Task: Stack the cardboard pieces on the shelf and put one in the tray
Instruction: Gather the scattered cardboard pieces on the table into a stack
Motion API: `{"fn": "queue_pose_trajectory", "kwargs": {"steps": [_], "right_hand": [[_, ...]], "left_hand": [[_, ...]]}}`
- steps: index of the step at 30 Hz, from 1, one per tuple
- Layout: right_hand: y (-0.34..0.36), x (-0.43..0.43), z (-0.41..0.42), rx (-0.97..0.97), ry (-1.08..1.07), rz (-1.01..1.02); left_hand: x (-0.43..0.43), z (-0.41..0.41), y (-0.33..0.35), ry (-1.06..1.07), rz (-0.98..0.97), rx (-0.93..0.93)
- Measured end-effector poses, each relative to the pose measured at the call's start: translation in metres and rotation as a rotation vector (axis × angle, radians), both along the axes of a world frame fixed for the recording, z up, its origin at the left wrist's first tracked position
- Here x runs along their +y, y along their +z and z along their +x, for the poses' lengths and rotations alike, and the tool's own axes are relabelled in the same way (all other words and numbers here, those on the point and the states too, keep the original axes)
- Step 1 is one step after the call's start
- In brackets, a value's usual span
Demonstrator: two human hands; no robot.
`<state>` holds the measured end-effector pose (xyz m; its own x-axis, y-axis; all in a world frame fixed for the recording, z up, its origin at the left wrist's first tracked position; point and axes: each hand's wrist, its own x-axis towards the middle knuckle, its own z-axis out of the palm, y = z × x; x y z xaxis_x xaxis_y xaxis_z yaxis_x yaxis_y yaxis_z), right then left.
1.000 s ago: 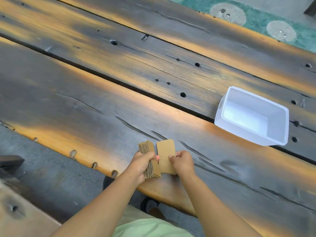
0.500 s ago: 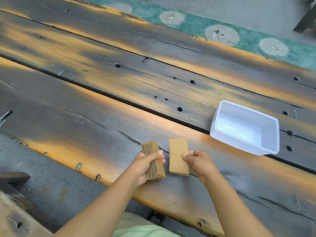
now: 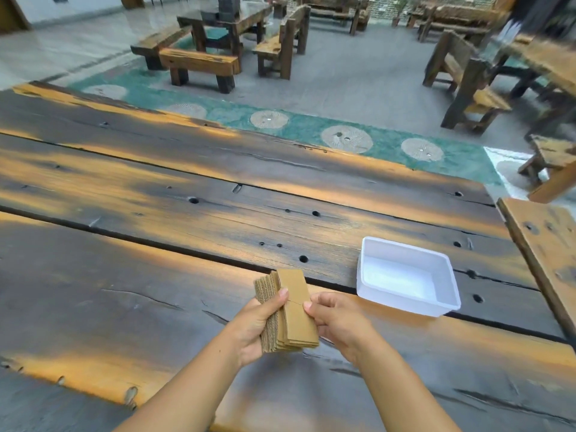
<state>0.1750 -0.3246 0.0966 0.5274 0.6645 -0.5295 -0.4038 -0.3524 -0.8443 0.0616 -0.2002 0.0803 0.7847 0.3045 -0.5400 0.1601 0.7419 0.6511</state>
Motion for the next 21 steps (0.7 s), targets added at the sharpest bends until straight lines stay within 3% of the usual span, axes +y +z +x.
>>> {"fn": "queue_pose_trajectory", "kwargs": {"steps": [5,12,16,21], "right_hand": [[0.012,0.017,-0.022,-0.100,-0.068,0.018],[0.018,0.038,-0.038,-0.319,-0.091,-0.270],[0.016,0.040,-0.050,-0.122,-0.184,-0.375],[0.010,0.032,-0.074,0.089,-0.311,-0.269]], "left_hand": [[0.020,-0.001,0.006,-0.060,-0.022,-0.055],[0.049,-0.010,0.000,-0.146,-0.079,-0.108],[0.054,-0.011,-0.011,-0.163,-0.161,-0.131],[0.046,-0.005,-0.014,-0.210,-0.193,-0.166]]}}
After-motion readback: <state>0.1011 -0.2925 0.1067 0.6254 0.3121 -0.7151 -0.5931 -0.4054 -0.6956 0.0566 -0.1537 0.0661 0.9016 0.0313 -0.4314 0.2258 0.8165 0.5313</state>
